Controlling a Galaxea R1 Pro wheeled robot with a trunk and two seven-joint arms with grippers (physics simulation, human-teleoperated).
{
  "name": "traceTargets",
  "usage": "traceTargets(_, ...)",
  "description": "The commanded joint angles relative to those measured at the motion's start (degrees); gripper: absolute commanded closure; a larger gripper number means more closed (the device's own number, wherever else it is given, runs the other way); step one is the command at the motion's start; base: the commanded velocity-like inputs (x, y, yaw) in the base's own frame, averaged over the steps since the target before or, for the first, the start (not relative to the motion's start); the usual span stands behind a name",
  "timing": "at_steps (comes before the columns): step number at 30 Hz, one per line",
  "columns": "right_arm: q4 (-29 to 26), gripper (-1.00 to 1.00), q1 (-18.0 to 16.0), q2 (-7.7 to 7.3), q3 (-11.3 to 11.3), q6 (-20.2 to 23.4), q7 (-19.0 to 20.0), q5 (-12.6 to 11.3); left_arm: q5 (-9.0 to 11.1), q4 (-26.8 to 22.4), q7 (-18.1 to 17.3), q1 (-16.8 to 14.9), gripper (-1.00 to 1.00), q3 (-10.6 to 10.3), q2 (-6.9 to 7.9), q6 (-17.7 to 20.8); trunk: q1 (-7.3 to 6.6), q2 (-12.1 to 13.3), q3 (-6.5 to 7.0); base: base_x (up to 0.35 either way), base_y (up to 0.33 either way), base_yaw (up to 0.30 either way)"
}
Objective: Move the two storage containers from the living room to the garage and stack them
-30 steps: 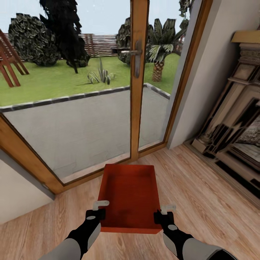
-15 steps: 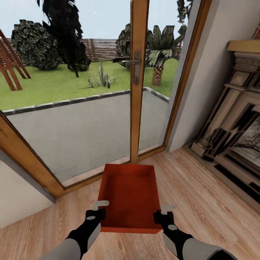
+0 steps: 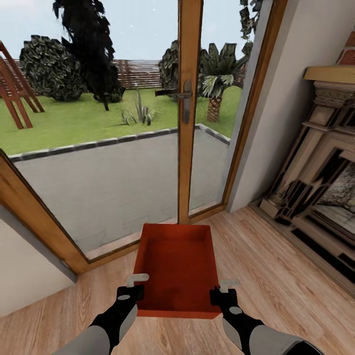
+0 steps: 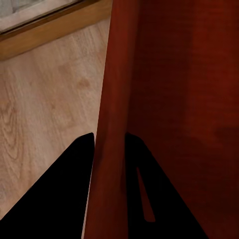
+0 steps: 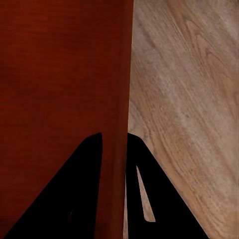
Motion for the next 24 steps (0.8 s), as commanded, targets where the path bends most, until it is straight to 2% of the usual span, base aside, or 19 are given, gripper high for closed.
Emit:
traceTargets(1,0.45,1.00,-0.02,-0.01,0.24,-0.39,-0.11,-1.39,-0.82,-1.98,0.43,-0.04,1.00,1.26,0.00,0.23,-0.23,0.39,0.23,0.000,0.000,0.000)
traceTargets(24,0.45,1.00,-0.02,-0.01,0.24,-0.39,-0.11,-1.39,-0.73,-1.91,0.42,-0.04,1.00,1.27,0.01,0.21,-5.28,9.61,6.51,0.000,0.000,0.000)
